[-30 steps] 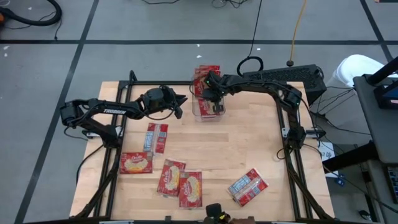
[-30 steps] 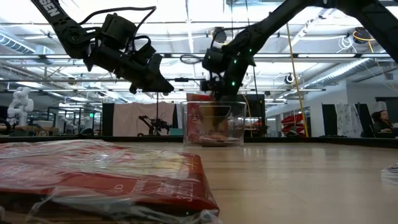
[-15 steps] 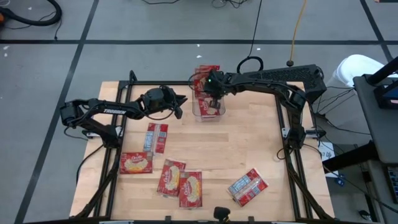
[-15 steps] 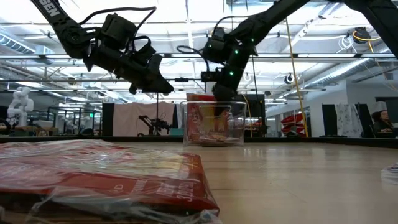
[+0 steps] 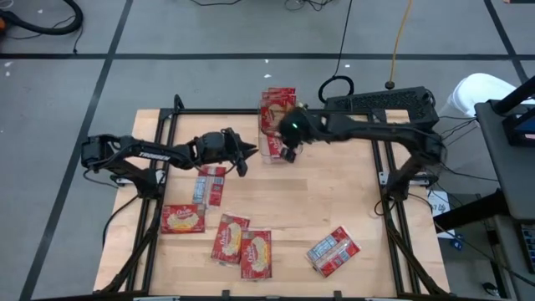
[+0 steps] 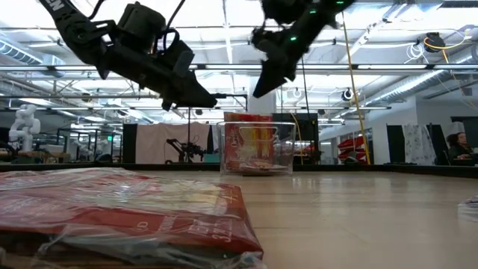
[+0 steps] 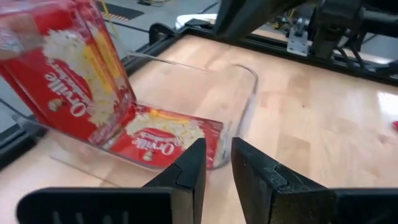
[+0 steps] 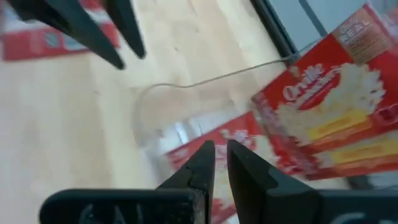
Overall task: Sort popcorn bags into baskets
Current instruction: Adjust the red popcorn pack in the transparent bin
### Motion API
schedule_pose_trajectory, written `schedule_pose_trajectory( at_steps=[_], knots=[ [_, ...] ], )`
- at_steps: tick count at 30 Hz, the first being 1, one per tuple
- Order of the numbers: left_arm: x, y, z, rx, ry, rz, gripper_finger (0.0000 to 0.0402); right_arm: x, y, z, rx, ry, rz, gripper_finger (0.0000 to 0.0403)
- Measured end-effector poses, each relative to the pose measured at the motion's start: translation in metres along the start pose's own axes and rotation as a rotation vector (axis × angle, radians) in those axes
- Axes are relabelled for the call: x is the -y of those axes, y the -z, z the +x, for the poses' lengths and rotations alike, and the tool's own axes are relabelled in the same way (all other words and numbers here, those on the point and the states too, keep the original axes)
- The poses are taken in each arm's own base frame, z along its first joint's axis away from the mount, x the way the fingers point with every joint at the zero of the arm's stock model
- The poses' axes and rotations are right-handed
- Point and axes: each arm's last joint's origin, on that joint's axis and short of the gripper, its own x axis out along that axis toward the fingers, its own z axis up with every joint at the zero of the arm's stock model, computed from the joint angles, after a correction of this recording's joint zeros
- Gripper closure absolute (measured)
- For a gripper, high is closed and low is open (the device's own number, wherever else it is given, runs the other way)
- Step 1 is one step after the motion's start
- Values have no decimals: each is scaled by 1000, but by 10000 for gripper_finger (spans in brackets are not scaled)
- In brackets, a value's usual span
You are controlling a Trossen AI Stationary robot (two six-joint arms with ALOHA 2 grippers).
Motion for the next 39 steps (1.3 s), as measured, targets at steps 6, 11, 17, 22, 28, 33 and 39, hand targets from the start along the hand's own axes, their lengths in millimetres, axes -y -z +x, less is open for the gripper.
schedule_pose_trajectory(
  at_steps=[6,11,17,22,28,33,39],
  knots=[
    [15,5,-1,-28,-19,-23,321,-27,49,-14,266,-40,120,364],
    [24,10,-3,-57,-28,-51,321,-40,87,-20,399,84,151,364],
    [34,16,-5,-99,-78,-59,321,-48,117,-20,361,82,180,364],
    [37,18,-6,-102,-103,-68,321,-57,141,-15,307,54,153,364],
    [29,16,-5,-86,-159,-72,321,-58,160,-11,369,31,166,364],
    [13,11,-3,-55,-220,-95,320,-54,168,-11,451,39,158,364],
    [-10,6,-1,-47,-205,-69,302,-44,172,-11,518,103,46,364]
  ],
)
